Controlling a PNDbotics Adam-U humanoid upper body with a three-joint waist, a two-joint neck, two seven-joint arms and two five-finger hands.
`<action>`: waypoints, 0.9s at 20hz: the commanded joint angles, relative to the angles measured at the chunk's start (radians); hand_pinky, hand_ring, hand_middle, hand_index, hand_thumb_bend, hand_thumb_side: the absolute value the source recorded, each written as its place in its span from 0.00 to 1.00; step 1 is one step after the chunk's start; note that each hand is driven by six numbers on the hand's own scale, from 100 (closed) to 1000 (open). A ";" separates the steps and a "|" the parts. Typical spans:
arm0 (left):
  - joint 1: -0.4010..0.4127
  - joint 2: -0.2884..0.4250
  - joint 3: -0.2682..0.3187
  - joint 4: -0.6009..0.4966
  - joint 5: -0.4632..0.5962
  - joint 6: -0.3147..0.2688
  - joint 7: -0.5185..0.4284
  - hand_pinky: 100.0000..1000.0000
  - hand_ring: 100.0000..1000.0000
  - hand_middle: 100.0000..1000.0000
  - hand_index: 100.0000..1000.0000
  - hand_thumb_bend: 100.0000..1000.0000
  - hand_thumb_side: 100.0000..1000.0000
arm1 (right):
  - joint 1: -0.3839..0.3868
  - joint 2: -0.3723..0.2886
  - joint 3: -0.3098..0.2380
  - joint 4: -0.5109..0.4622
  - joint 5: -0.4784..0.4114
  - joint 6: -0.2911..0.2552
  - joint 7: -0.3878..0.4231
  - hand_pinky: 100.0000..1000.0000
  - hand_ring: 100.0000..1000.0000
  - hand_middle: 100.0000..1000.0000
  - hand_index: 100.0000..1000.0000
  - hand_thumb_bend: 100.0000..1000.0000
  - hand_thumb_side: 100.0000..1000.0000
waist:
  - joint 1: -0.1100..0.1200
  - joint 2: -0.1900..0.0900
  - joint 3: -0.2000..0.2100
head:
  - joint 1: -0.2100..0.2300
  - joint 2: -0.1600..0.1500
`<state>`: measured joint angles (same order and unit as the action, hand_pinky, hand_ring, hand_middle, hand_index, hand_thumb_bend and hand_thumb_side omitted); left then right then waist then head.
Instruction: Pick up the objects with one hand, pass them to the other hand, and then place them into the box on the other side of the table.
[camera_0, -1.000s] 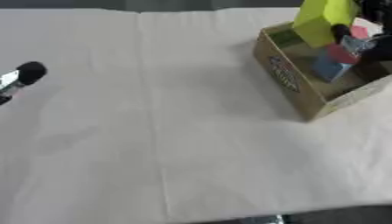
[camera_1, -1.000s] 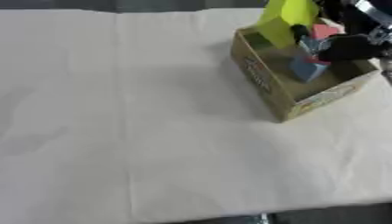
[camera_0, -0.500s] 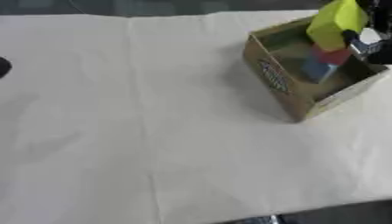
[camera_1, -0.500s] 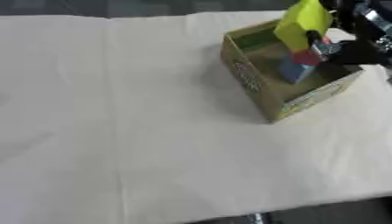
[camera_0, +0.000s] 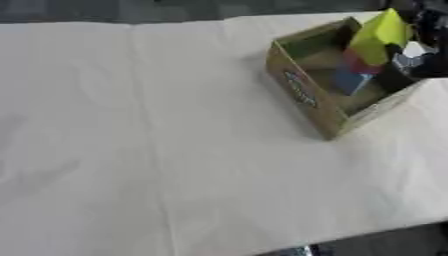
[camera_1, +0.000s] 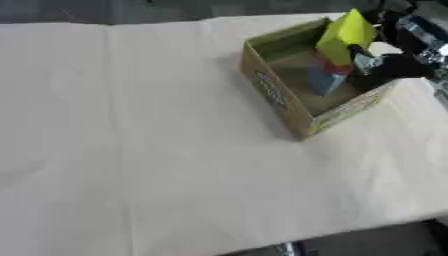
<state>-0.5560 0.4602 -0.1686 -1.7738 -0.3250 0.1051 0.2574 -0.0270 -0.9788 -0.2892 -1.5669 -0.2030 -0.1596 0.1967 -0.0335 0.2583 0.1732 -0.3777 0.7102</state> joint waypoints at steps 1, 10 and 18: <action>-0.014 0.019 0.011 -0.020 0.003 -0.002 0.004 0.70 0.70 0.66 0.77 1.00 0.66 | -0.014 -0.056 0.000 0.043 0.006 -0.028 0.016 0.87 0.63 0.38 0.54 0.00 0.07 | 0.012 -0.009 0.002 | -0.007 -0.012; -0.011 0.018 0.012 -0.017 0.003 0.000 0.009 0.70 0.70 0.66 0.77 1.00 0.67 | -0.019 -0.068 0.016 0.101 0.047 -0.076 0.052 0.90 0.72 0.52 0.69 0.00 0.14 | 0.010 -0.005 0.004 | 0.000 -0.010; -0.012 0.014 0.012 -0.016 0.002 0.001 0.011 0.70 0.70 0.66 0.77 1.00 0.67 | -0.017 -0.059 0.017 0.098 0.098 -0.134 0.129 0.97 0.87 0.83 0.89 0.00 0.03 | 0.010 -0.003 0.005 | 0.004 -0.007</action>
<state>-0.5559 0.4595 -0.1686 -1.7740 -0.3250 0.1055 0.2639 -0.0454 -1.0087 -0.2747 -1.4729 -0.1179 -0.2904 0.3122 -0.0335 0.2583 0.1774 -0.3770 0.7097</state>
